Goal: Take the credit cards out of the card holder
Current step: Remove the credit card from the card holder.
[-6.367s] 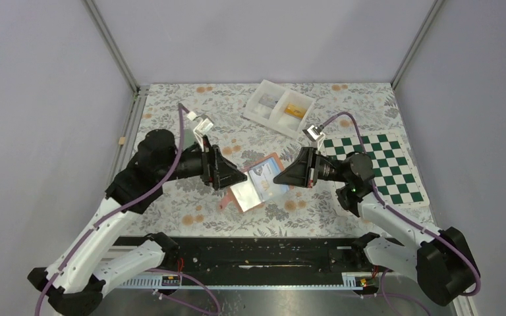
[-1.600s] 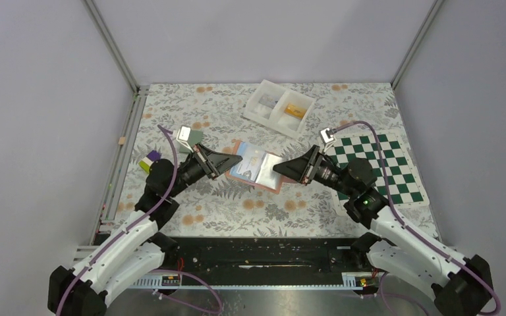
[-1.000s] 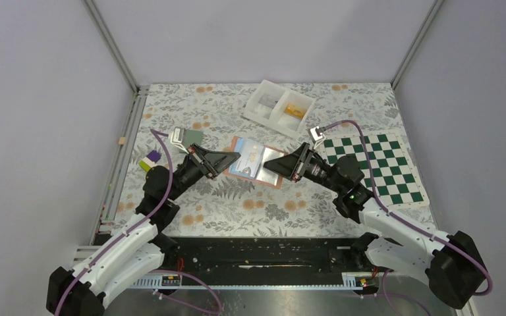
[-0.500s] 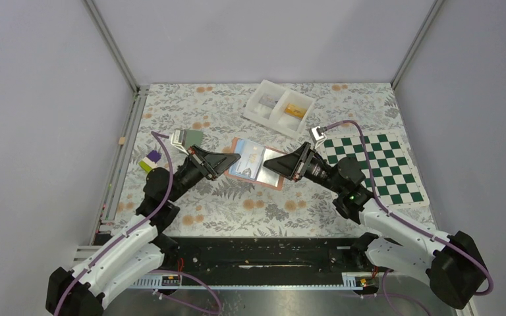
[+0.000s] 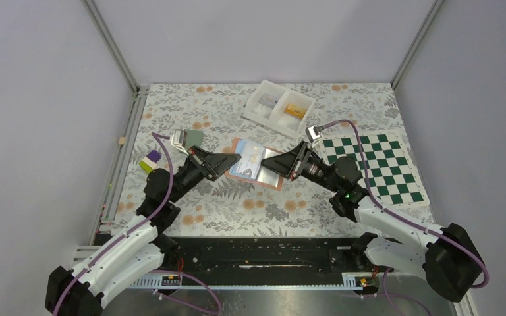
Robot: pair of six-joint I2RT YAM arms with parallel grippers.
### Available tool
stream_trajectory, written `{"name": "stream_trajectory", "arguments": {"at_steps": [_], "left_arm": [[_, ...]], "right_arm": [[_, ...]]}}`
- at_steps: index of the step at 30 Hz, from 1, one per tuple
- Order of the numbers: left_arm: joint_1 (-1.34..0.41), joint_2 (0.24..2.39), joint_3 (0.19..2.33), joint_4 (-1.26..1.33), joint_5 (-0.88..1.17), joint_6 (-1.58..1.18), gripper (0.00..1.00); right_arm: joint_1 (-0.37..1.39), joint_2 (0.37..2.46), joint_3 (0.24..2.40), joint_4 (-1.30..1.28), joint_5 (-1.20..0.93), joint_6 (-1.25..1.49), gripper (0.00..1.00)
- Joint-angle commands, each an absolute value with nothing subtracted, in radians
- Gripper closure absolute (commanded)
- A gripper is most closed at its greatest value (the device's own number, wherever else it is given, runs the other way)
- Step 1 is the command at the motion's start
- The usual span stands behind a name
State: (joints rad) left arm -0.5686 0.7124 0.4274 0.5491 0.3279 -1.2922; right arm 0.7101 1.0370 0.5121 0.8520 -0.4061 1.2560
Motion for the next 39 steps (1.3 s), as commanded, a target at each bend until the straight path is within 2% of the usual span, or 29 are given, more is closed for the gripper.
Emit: {"name": "stream_trajectory", "arguments": {"at_steps": [1, 8, 16, 25, 30, 32, 35, 38, 39], "left_arm": [[-0.582, 0.698, 0.42, 0.649, 0.311, -1.324, 1.0], [-0.588, 0.707, 0.418, 0.66, 0.316, -1.333, 1.0], [-0.597, 0.723, 0.419, 0.664, 0.317, -1.34, 1.0], [-0.598, 0.683, 0.438, 0.54, 0.289, -1.262, 1.0], [-0.598, 0.69, 0.441, 0.532, 0.297, -1.255, 1.0], [-0.598, 0.696, 0.444, 0.53, 0.304, -1.255, 1.0], [-0.601, 0.705, 0.453, 0.522, 0.314, -1.251, 1.0], [-0.608, 0.716, 0.468, 0.495, 0.325, -1.233, 1.0], [-0.609, 0.719, 0.472, 0.485, 0.328, -1.225, 1.0]], "right_arm": [[0.724, 1.056, 0.533, 0.952, -0.406, 1.271, 0.74], [0.728, 1.068, 0.531, 0.976, -0.4, 1.276, 0.81], [0.731, 1.107, 0.528, 1.056, -0.414, 1.306, 0.8], [0.73, 1.094, 0.496, 1.111, -0.382, 1.328, 0.79], [0.731, 1.083, 0.497, 1.09, -0.384, 1.312, 0.91], [0.731, 1.086, 0.5, 1.086, -0.385, 1.309, 0.89], [0.73, 1.089, 0.505, 1.078, -0.386, 1.312, 0.75], [0.731, 1.088, 0.521, 1.009, -0.389, 1.295, 0.77], [0.731, 1.088, 0.526, 0.999, -0.389, 1.288, 0.84]]}}
